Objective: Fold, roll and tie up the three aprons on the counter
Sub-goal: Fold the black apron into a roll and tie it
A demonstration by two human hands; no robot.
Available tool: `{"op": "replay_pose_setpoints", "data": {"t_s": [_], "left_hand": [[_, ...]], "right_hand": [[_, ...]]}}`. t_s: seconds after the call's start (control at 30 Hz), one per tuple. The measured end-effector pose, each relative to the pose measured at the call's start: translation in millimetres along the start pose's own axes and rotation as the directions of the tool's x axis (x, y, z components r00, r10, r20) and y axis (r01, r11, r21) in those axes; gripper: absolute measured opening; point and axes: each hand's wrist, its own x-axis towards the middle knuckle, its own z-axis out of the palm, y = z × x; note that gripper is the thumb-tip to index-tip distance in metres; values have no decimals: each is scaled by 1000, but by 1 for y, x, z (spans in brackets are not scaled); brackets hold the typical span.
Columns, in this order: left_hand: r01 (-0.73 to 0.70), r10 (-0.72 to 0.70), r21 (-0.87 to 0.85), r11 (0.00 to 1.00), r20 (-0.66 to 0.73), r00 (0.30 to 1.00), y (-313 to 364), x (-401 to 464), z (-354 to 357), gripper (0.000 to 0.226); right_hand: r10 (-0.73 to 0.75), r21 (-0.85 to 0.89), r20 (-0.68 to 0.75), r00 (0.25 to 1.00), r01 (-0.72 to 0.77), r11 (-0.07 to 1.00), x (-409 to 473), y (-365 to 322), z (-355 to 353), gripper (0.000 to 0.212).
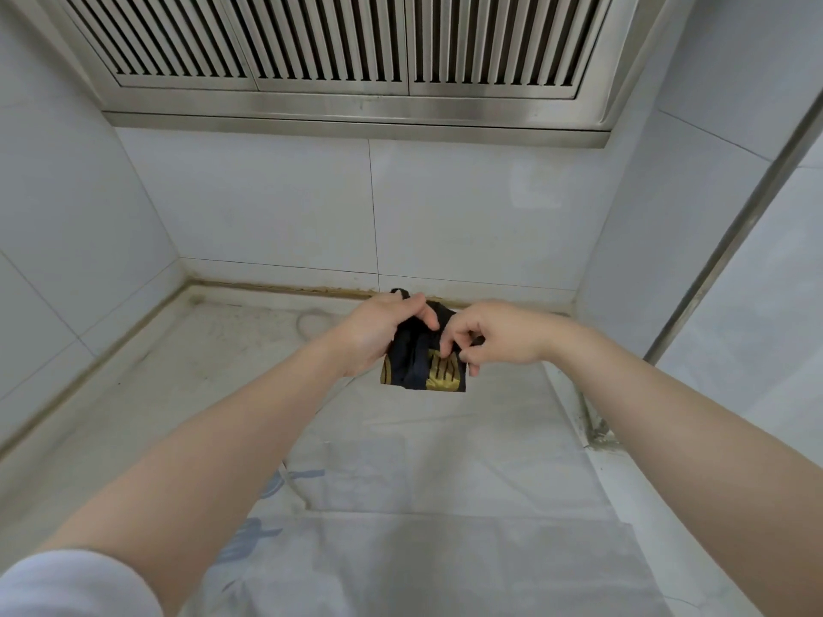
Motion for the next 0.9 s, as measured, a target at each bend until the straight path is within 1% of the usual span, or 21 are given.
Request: {"op": "replay_pose_setpoints", "data": {"t_s": [0.07,0.1,0.17,0.2,0.23,0.27,0.3,0.33,0.37,0.4,0.43,0.47,0.53,0.6,0.67,0.77,0.8,0.9], "left_hand": [[-81,91,155,985,-60,994,-2,0,5,39],[-120,151,254,960,-106,983,-3,0,8,38],[-157,262,447,881,-182,948,-4,3,11,35],[-157,304,540,827,-195,932,-4,3,11,34],[-153,338,622,768,-190,922,-5,3,11,34],[-153,367,694,704,-170,914,-6,3,12,34],[-158,394,755,637,-142,908,-9,3,11,35],[-164,413,799,579,-114,903,-11,3,12,35],[-165,421,821,546,-99,902,-12,4,13,35],[-160,420,830,534,-95,903,-12,5,14,36],[-146,409,840,522,-97,907,-13,5,15,36],[-133,405,857,498,-94,910,-13,6,16,35],[-128,418,888,441,-77,905,-15,6,19,28],[-125,405,883,452,-78,911,-15,5,20,21],[-142,373,872,469,-50,926,-12,4,21,26],[-145,352,871,469,-34,936,-10,2,23,47],[-148,363,873,464,-35,931,-11,1,24,48],[-195,407,877,439,-1,913,-12,0,28,35]], "right_hand": [[-5,-170,-61,998,-5,985,4,0,2,28],[-1,-253,-90,996,-22,967,5,-1,3,26],[74,-404,-157,985,-133,905,5,-4,1,24],[130,-451,-190,973,-205,869,6,-7,-2,28],[179,-463,-203,963,-256,849,5,-10,-5,32],[208,-436,-201,957,-277,856,4,-12,-7,32],[206,-367,-201,958,-268,891,3,-13,-10,27],[183,-243,-210,960,-233,942,2,-13,-11,18],[157,-65,-224,962,-176,982,1,-14,-11,11],[139,138,-229,964,-109,984,-1,-16,-9,9],[121,301,-227,967,-48,952,-2,-18,-7,8],[106,396,-229,968,-7,918,-2,-19,-6,10],[85,451,-234,969,31,892,1,-18,-2,17],[76,505,-252,965,64,861,4,-19,0,23],[77,571,-293,953,110,814,5,-20,0,25],[58,600,-306,950,145,787,7,-25,2,24],[47,595,-299,953,148,790,9,-27,3,25],[10,602,-282,959,169,780,14,-33,9,25]]}}
